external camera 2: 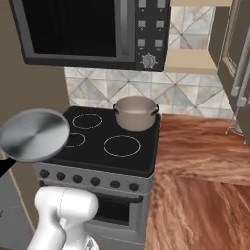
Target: Move the pot and pan from the stove into the sink.
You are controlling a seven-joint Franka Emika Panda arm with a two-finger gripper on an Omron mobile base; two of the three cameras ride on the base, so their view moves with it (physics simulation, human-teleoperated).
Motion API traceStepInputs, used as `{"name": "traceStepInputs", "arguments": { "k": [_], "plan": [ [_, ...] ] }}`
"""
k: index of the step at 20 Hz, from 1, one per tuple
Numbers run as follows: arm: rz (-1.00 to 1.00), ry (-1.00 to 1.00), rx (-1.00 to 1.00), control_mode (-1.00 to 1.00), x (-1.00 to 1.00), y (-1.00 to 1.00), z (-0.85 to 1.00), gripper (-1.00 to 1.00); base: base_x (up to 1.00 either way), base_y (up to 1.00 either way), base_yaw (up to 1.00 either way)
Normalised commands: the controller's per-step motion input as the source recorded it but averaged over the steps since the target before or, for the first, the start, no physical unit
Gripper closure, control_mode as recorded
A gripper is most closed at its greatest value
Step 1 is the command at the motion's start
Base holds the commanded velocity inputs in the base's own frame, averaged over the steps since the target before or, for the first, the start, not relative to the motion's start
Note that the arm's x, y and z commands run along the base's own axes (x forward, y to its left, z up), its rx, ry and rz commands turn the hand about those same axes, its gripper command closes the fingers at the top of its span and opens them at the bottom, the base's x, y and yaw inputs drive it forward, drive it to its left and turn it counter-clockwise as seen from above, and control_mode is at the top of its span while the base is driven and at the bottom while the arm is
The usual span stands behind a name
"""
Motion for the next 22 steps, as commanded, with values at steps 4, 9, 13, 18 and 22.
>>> {"name": "traceStepInputs", "arguments": {
  "k": [4, 9, 13, 18, 22],
  "plan": [
    [0.00, 0.00, 0.00, 1.00, 0.00, 0.00, 0.00, 1.00, -0.67, 0.00, 0.02],
    [0.00, 0.00, 0.00, 1.00, 0.00, 0.00, 0.00, 1.00, -0.69, 0.00, 0.01],
    [0.00, 0.00, 0.00, 1.00, 0.00, 0.00, 0.00, 1.00, -0.57, 0.02, -0.08],
    [0.00, 0.00, 0.00, 1.00, 0.00, 0.00, 0.00, 1.00, -0.35, 0.02, -0.30],
    [0.00, 0.00, 0.00, 1.00, 0.00, 0.00, 0.00, 1.00, -0.21, 0.00, -0.36]
  ]
}}
